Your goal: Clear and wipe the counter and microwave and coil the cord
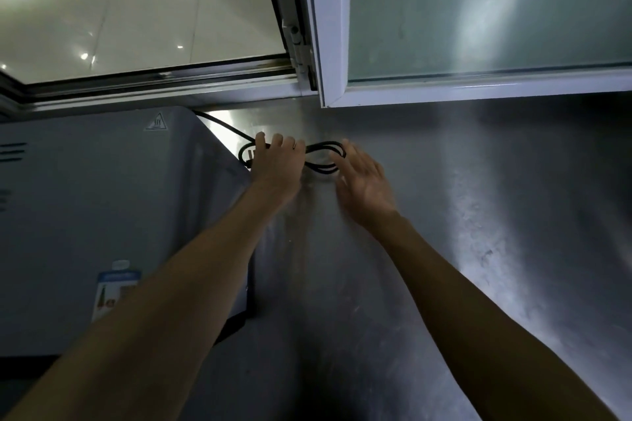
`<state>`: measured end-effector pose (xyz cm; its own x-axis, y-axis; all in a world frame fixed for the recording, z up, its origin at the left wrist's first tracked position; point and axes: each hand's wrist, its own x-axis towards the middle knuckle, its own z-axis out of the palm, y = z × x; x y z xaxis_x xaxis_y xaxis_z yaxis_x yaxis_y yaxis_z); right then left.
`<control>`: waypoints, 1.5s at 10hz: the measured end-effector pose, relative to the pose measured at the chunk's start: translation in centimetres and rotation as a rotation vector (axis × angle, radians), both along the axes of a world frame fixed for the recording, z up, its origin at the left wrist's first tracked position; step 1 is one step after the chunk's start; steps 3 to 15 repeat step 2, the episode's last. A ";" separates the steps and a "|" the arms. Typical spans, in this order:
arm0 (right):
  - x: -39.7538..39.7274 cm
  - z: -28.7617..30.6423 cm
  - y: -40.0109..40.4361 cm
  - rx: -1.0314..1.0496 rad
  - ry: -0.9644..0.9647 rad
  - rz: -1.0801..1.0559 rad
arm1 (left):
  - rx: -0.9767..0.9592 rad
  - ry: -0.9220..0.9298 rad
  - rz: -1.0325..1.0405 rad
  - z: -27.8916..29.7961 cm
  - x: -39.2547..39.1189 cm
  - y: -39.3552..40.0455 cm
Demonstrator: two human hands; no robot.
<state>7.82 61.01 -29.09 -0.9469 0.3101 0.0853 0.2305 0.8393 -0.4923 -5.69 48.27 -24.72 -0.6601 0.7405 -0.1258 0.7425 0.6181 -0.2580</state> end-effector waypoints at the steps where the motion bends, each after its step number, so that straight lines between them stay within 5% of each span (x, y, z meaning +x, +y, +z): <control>1: 1.9 2.1 0.1 -0.009 -0.085 -0.005 | 0.056 -0.043 -0.032 1.6 2.4 -0.5; 15: 4.0 4.1 0.0 -0.023 -0.135 -0.034 | 0.127 -0.054 -0.029 2.9 5.1 -1.6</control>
